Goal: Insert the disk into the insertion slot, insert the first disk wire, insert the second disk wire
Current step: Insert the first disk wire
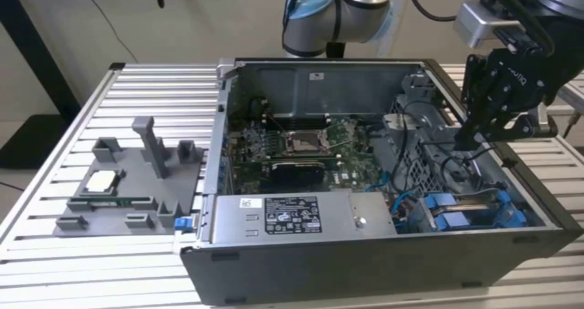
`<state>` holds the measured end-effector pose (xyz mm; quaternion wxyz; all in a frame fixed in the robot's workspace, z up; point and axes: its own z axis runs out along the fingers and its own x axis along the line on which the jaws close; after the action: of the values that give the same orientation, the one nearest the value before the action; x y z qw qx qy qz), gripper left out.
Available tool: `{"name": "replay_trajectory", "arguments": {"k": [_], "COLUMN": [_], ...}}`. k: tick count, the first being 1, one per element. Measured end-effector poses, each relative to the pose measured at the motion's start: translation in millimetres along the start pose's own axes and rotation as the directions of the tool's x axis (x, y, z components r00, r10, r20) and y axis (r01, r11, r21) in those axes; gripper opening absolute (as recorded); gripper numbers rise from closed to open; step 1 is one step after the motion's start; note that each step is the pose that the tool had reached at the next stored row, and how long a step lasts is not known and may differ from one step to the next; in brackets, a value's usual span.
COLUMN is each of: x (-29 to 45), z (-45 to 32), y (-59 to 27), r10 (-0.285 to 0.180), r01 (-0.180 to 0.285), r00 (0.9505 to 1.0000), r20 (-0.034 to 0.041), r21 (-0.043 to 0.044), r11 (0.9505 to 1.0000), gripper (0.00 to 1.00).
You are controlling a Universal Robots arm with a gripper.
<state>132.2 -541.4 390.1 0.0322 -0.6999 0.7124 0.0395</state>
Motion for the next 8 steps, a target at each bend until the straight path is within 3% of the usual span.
{"name": "replay_trajectory", "arguments": {"k": [3,8], "x": [0.1,1.4], "z": [0.1,0.5], "y": [0.0,-0.1], "r10": [-0.003,-0.020], "r01": [0.003,0.020], "r00": [1.0000,0.9997], "r20": [-0.0032,-0.0172], "r21": [-0.0006,-0.0023], "r11": [1.0000,0.9998], "gripper": [0.19,0.19]}}
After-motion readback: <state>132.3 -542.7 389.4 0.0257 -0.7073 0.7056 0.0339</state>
